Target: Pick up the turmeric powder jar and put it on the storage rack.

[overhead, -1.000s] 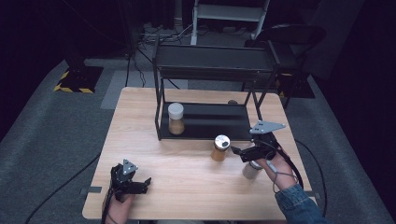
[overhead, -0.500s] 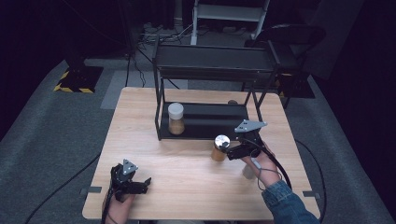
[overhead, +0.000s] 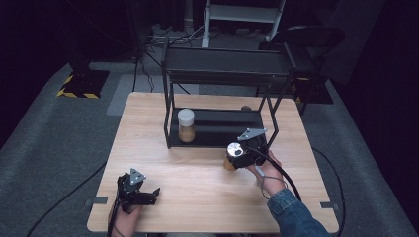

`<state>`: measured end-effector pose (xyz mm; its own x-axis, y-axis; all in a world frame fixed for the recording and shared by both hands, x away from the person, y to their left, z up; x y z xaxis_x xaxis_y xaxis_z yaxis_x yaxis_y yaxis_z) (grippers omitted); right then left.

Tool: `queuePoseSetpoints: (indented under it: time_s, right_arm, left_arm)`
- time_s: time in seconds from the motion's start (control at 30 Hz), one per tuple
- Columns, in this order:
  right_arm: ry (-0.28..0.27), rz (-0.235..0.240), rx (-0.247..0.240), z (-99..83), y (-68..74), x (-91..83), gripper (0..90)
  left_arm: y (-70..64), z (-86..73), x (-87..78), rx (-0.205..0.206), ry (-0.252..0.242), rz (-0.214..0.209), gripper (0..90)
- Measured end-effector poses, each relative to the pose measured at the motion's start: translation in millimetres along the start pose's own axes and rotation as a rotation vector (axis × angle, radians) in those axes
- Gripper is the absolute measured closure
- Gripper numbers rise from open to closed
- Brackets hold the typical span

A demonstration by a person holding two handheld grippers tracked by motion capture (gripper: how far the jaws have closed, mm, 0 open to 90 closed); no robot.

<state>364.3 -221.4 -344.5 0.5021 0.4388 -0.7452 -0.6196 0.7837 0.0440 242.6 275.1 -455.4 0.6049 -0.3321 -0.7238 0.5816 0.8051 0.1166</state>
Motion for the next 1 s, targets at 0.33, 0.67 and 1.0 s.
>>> queuePoseSetpoints:
  time_s: [0.33, 0.67, 1.0]
  right_arm:
    - [0.075, -0.011, -0.009, 12.6, 9.4, 21.0, 9.8]
    - [0.186, -0.056, -0.015, 31.2, 16.5, 37.9, 24.6]
    - [0.231, -0.035, 0.018, 41.2, 10.3, 40.1, 30.4]
  left_arm:
    - [-0.3, -0.2, 0.1, 0.000, -0.001, 0.002, 0.5]
    - [-0.3, -0.2, 0.1, 0.000, -0.001, 0.002, 0.5]
    - [-0.4, -0.3, 0.1, 0.000, -0.002, 0.002, 0.5]
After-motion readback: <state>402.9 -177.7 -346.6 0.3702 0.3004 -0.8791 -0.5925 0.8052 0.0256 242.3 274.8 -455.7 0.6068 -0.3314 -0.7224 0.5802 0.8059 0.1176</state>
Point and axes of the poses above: each handheld gripper's, and its own axes: x roughly forward along the jaws, z roughly out of its top, y roughly to its left, the point moved 1 cm from there along x, roughly forward along the jaws, and after that the axes turned 11 degrees about x, right-handed, at the moved point
